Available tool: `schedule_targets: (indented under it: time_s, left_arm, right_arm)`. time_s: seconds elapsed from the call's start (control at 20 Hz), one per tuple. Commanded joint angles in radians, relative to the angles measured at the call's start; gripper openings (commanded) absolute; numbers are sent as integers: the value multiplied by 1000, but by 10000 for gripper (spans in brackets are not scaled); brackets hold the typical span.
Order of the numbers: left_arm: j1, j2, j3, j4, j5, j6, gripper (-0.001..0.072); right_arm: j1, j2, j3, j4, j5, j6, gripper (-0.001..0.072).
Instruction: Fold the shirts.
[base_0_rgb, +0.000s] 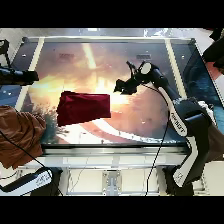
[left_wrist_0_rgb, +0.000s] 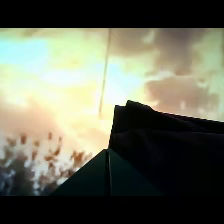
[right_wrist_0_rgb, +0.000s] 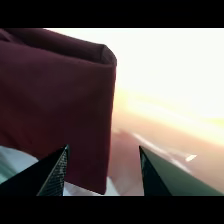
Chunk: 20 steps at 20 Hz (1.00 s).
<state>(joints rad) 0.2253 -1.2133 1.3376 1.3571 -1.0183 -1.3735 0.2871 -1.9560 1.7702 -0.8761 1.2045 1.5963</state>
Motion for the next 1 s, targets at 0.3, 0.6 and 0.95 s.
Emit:
schedule_targets:
  time_s: [0.3, 0.6, 0.95]
  left_arm:
    - [0, -1, -37, -4, 0, -2, 9]
    - [0, -7, -61, -3, -1, -2, 9]
    - [0, -7, -61, -3, -1, -2, 9]
  right_arm:
    - [72, -169, -35, 299, 4, -47, 547]
    - [177, -168, -31, 433, -85, -120, 14]
    - [10, -58, 257, 111, 143, -55, 16]
